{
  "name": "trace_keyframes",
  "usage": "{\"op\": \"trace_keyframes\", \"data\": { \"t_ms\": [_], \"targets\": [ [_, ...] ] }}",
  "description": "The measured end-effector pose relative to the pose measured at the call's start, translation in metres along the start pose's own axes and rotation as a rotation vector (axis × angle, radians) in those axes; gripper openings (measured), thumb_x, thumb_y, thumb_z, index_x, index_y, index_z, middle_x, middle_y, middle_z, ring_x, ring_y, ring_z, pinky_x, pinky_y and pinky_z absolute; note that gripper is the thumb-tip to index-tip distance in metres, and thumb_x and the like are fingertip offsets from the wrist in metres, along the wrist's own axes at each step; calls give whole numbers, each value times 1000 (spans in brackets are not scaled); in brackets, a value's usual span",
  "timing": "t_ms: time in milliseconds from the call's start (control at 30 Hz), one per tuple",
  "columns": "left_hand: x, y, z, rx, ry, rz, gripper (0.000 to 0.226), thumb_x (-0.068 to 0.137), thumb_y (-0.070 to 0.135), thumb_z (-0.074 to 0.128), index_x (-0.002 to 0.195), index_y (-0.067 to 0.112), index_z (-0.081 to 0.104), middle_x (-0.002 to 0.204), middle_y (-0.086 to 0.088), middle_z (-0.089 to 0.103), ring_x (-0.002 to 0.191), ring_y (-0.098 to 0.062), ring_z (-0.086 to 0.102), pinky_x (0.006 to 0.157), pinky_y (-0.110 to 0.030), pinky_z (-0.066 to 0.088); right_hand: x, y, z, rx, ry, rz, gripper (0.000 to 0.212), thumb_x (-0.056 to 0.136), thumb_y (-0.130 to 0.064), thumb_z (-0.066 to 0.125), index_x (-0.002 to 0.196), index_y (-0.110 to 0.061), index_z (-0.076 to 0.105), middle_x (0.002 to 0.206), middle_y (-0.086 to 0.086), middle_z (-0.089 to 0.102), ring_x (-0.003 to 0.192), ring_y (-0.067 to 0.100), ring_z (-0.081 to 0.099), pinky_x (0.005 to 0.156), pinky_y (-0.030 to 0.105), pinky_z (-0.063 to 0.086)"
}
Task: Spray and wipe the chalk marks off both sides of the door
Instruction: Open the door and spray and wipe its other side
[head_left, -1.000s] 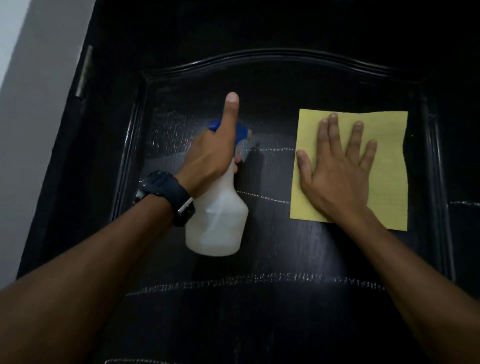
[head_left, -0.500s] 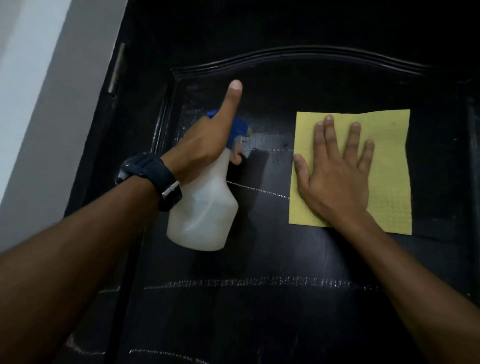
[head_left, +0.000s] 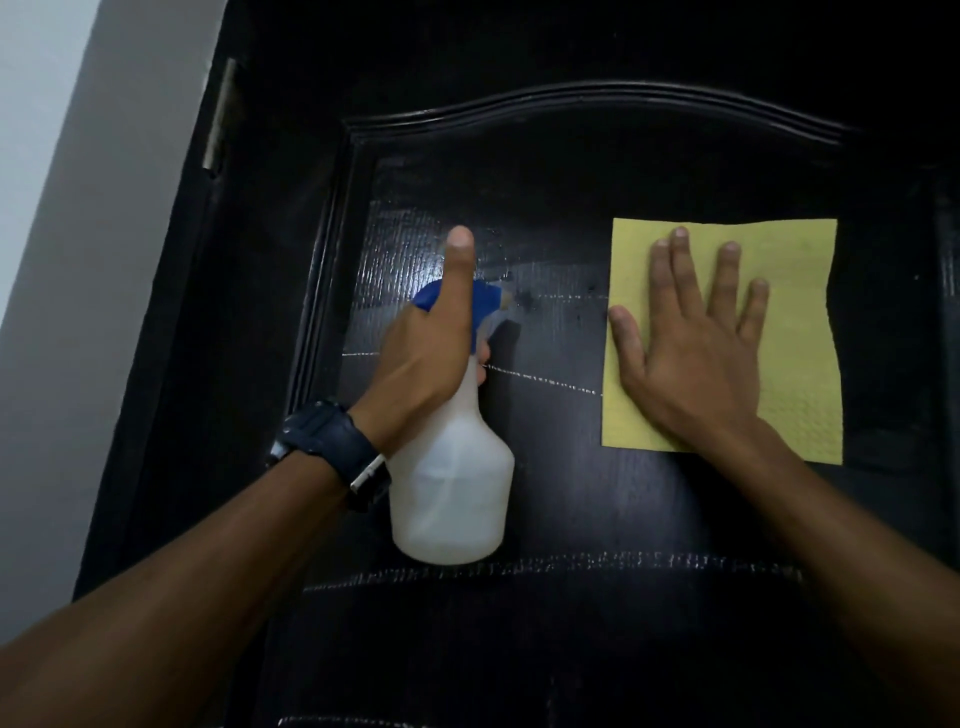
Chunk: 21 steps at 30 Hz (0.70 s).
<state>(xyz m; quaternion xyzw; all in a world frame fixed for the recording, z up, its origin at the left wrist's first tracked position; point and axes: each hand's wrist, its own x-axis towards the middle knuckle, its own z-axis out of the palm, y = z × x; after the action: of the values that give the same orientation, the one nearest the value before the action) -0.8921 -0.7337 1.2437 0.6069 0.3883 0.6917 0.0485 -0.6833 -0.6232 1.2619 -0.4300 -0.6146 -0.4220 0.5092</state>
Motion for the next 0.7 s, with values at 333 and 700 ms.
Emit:
{"op": "trace_keyframes", "data": {
  "t_ms": [333, 700],
  "targets": [
    [9, 5, -32, 20, -31, -48, 92, 86, 86, 14, 64, 12, 64, 59, -6, 67, 53, -13, 65, 59, -26, 53, 0, -15, 1, 8, -26, 20, 73, 103, -61, 11, 161, -20, 0, 169, -3, -6, 154, 33, -11, 122, 60, -1],
    [13, -11, -128, 69, 82, 10, 95, 74, 97, 21, 80, 22, 78, 73, -8, 74, 76, -27, 74, 94, -55, 54, 16, -201, 25, 89, -24, -116, 72, 103, -57, 12, 161, -15, 5, 169, 3, -3, 153, 38, -11, 121, 60, -2]
  ]
}}
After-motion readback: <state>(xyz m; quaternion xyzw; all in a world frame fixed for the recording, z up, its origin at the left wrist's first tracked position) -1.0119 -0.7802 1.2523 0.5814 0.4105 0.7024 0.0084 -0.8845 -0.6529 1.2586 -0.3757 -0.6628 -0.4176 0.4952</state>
